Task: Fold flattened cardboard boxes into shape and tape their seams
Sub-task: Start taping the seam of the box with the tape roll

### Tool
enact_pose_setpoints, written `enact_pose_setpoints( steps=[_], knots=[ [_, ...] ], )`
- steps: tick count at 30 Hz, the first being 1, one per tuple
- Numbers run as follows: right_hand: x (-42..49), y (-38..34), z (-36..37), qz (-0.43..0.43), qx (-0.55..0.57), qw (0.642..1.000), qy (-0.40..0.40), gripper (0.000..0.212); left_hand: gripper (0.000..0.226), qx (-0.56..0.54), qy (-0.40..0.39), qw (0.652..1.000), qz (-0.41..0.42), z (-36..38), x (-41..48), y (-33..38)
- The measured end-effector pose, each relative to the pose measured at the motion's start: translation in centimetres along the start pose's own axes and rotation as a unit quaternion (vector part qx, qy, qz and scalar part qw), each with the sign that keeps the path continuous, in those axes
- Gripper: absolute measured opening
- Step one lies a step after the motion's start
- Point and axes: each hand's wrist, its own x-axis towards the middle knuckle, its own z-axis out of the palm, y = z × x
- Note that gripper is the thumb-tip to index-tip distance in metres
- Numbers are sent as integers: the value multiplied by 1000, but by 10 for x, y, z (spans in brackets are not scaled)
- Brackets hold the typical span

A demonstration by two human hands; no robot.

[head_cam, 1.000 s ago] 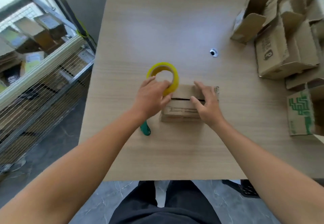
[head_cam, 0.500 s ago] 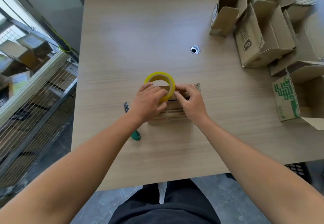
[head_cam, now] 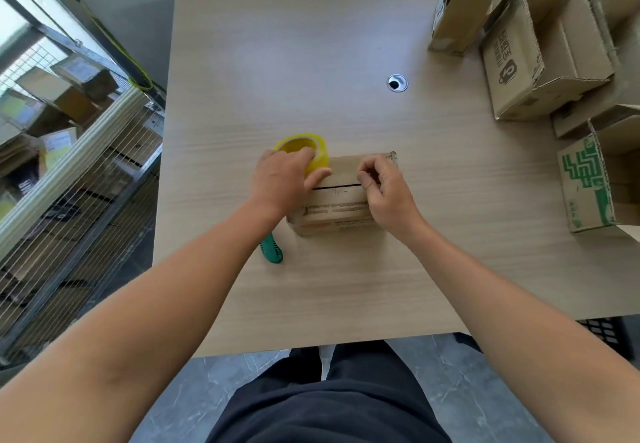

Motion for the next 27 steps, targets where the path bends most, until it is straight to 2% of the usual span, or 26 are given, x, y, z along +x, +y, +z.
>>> enact_pose_setpoints(
  steps=[1,4,8,12,15,18,22,27],
  knots=[
    [-4,0,-4,27,26,999,-6,13,52,13,4,1000,-1,1,2,0],
    [-13,-3,-12,134,72,988,-3,18,52,39,71,995,63,11,-5,3],
    [-10,-13,-6,185,106,976,50,8,51,57,150,986,41,24,-18,3],
    [-9,-8,-15,219,54,970,93,12,52,49,204,976,62,31,-20,4],
    [-11,1,-40,298,90,933,183,12,55,58,221,971,73,29,-17,-2],
    [-22,6,-48,348,167,906,173,16,56,67,235,967,77,29,-19,-11],
    [-37,5,-40,364,278,871,175,14,46,87,250,961,73,29,-19,-5],
    [-57,6,-42,367,338,842,206,23,42,80,285,948,117,32,-14,2]
  ],
)
